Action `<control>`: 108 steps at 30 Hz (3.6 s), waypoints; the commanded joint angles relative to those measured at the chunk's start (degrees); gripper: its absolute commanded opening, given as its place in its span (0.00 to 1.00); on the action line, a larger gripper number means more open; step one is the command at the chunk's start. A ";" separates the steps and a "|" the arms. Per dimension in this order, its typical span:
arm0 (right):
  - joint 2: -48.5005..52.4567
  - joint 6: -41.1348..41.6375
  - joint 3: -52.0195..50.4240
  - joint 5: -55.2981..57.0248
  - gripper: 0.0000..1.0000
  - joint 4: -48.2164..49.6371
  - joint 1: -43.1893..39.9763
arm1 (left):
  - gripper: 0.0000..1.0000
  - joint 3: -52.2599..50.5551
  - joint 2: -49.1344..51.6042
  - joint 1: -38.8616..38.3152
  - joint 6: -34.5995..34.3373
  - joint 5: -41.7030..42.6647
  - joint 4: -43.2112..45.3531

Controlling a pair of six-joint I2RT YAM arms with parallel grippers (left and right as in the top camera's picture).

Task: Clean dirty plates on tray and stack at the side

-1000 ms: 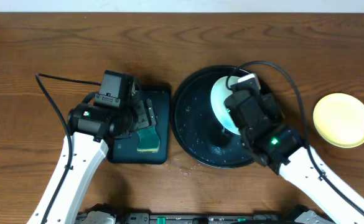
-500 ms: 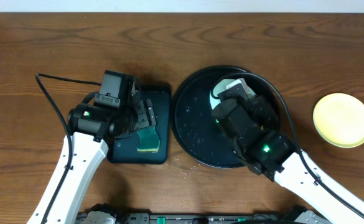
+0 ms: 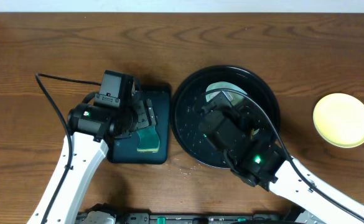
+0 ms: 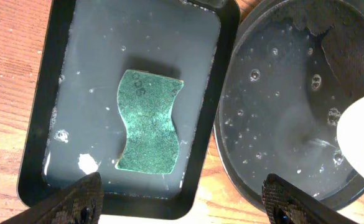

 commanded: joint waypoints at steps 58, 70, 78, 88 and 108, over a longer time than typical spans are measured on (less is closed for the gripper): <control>0.46 29.53 0.33 -80.04 0.01 -4.83 -58.93 | 0.82 1.27 0.00 0.24 -0.24 -0.11 -0.11; 12.41 41.66 0.33 -73.33 0.01 -1.81 -95.34 | 0.83 1.27 0.00 0.24 -0.24 -0.11 -0.11; 19.58 42.27 0.33 -72.81 0.01 -1.44 -101.22 | 0.83 1.27 0.00 0.24 -0.24 -0.11 -0.11; 13.46 41.66 4.35 -90.82 0.53 -0.07 -99.30 | 0.83 1.27 0.00 0.24 -0.24 -0.11 -0.11; -20.92 12.70 6.58 -99.89 0.80 -16.98 -56.94 | 0.83 1.27 0.00 0.24 -0.24 -0.11 -0.13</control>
